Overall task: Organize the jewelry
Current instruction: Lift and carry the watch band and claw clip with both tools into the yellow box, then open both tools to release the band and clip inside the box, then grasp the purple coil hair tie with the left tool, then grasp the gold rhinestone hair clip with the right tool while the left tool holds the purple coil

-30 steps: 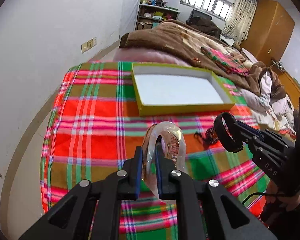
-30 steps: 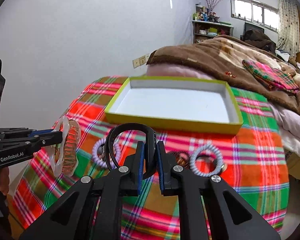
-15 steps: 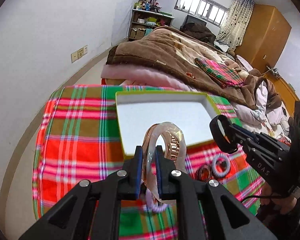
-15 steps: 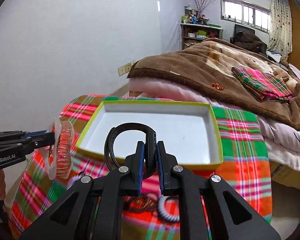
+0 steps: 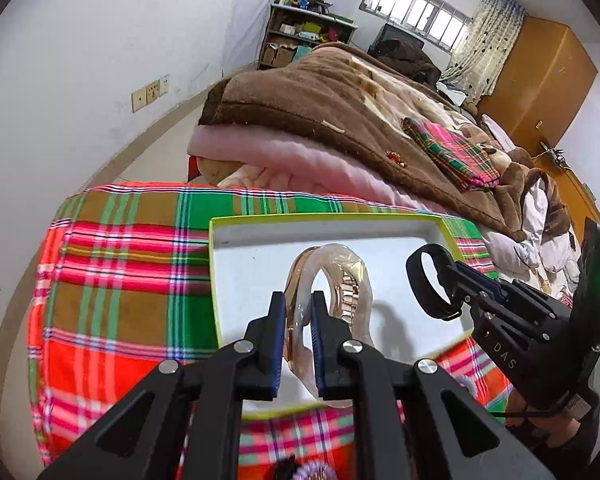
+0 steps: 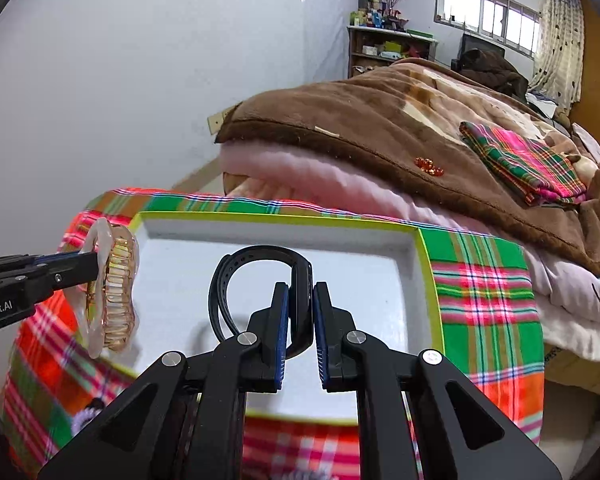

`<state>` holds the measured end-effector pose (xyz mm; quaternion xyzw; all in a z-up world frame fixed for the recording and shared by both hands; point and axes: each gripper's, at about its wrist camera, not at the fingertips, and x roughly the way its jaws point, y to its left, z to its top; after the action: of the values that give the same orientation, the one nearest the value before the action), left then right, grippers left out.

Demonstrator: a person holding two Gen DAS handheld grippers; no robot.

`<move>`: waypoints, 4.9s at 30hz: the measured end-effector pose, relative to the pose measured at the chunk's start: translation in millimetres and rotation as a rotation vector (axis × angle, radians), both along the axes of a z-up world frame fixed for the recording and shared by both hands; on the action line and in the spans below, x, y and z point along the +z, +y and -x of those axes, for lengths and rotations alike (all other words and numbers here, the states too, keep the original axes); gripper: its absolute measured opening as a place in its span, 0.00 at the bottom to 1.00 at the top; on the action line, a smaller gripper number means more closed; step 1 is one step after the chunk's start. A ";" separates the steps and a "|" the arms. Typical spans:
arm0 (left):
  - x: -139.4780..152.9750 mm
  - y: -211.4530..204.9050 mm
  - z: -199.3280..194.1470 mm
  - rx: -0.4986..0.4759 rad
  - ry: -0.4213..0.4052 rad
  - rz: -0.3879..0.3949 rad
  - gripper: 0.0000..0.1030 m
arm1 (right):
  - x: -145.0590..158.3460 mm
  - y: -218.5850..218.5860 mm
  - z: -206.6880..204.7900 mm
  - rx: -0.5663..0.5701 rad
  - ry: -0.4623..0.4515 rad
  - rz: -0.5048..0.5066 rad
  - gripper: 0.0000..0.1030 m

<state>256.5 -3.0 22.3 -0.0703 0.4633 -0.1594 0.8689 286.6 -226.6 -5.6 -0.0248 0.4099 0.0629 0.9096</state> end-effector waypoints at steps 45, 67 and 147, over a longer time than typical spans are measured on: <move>-16.0 -1.1 -13.8 0.021 0.038 -0.025 0.47 | -11.5 -12.1 -10.9 -0.044 0.014 -0.055 0.27; -12.5 37.5 100.1 0.045 -0.027 0.030 0.62 | 7.6 -29.3 101.3 -0.045 -0.076 -0.164 0.27; 7.1 40.0 180.5 -0.041 -0.097 0.190 0.09 | -23.8 2.6 141.9 0.315 0.012 -0.262 0.28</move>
<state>76.0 37.0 29.4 -0.1352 0.4048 -0.2235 0.8763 144.6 -224.0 -29.4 0.0303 0.3949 0.2572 0.8815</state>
